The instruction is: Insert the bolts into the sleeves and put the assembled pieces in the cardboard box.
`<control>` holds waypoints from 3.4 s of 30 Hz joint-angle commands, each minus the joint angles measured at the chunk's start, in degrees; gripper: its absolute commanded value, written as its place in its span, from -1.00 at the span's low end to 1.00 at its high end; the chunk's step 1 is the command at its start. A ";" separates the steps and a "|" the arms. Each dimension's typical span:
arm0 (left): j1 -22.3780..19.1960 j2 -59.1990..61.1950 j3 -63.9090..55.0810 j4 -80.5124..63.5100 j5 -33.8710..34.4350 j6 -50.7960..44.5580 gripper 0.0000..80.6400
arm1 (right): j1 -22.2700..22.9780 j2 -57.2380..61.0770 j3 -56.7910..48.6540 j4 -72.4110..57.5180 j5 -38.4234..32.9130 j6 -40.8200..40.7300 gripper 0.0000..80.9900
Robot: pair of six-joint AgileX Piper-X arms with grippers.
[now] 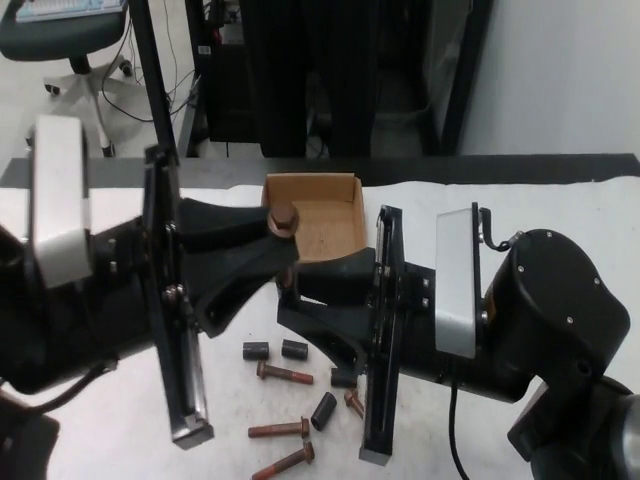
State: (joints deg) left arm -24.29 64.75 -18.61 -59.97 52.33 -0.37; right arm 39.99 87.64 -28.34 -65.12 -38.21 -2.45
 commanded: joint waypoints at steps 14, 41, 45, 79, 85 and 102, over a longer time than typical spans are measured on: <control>-0.35 0.19 -0.26 0.92 -2.63 2.41 -0.99 | 0.10 -0.21 -0.82 -1.12 0.17 0.37 -0.98; 0.17 0.19 0.48 9.08 -3.61 5.06 0.21 | -0.30 -0.21 -0.82 -1.63 0.17 0.94 -0.98; 0.17 0.19 0.48 1.18 -3.61 -0.51 0.21 | -1.82 -0.21 -0.82 -1.63 0.17 1.45 -0.98; 3.35 0.19 0.48 30.34 -51.41 4.26 -0.99 | -11.96 23.97 -63.70 94.77 34.90 -7.65 -0.98; 3.35 0.19 0.48 31.06 -51.41 4.26 -0.99 | -11.87 31.54 -68.28 95.82 34.90 -6.97 -0.98; 3.35 0.19 0.48 31.06 -51.41 4.26 -0.99 | -11.87 35.77 -68.91 88.91 34.22 -6.97 -0.95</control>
State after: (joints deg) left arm -21.03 64.83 -18.15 -28.75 1.41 3.84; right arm 28.22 123.74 -96.60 27.55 -3.10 -9.90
